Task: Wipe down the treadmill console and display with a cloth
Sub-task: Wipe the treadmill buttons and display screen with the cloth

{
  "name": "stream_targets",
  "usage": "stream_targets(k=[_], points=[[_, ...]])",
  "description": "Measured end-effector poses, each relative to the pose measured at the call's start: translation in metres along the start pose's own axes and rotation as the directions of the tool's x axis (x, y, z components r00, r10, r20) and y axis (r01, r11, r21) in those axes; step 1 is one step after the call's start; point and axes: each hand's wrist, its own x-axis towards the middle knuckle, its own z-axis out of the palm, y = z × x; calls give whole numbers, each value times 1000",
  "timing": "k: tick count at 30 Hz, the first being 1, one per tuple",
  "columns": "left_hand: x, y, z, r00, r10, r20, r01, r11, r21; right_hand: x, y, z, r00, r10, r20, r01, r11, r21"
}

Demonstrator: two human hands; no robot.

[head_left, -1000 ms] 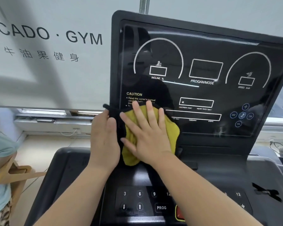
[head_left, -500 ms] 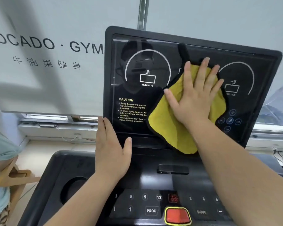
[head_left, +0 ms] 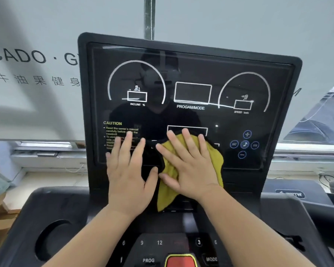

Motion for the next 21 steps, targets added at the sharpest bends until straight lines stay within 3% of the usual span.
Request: stream_targets(k=[6,10,13,16,21], points=[[4,13,9,997,-70,18,69,997,29,-17,93,-16,967,252,-49,-254,966,-51],[3,10,9,998,-56,26,54,995,78,33,134,-50,881,458,-117,-459,888,20],[3,13,7,999,-41,-15,42,993,106,83,131,-70,841,524,-134,-520,851,66],[8,19,7,994,-20,-103,30,995,93,112,106,-76,884,444,-148,-444,895,35],[24,30,12,973,139,-183,-121,987,105,85,65,-51,982,142,-124,-145,989,-19]])
